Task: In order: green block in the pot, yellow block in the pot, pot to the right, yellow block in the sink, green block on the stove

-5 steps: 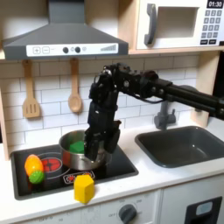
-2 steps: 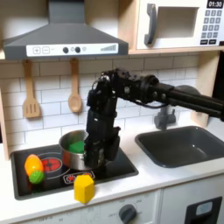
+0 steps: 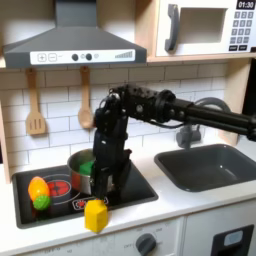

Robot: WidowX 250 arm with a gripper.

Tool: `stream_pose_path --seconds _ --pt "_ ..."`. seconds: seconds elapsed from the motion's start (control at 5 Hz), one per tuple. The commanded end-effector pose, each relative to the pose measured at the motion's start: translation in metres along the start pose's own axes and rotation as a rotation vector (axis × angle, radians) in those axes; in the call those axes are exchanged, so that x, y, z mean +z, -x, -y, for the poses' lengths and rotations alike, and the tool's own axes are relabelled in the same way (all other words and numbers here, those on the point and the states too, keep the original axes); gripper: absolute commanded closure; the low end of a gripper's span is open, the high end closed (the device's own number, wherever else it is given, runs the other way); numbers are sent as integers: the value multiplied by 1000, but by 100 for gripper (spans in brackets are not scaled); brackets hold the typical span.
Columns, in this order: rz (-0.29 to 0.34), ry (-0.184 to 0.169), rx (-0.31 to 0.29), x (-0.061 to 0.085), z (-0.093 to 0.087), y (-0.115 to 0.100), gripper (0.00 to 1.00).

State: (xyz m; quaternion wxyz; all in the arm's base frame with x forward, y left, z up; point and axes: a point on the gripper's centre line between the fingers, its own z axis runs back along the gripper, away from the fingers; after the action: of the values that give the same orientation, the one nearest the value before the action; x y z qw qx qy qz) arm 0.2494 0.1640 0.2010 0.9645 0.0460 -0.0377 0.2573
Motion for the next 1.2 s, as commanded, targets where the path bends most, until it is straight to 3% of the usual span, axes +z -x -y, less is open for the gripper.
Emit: stream_pose_path --seconds 0.0,1.0 --pt "-18 0 13 -13 1 -7 0" --pt "-54 5 42 -14 -16 1 0"
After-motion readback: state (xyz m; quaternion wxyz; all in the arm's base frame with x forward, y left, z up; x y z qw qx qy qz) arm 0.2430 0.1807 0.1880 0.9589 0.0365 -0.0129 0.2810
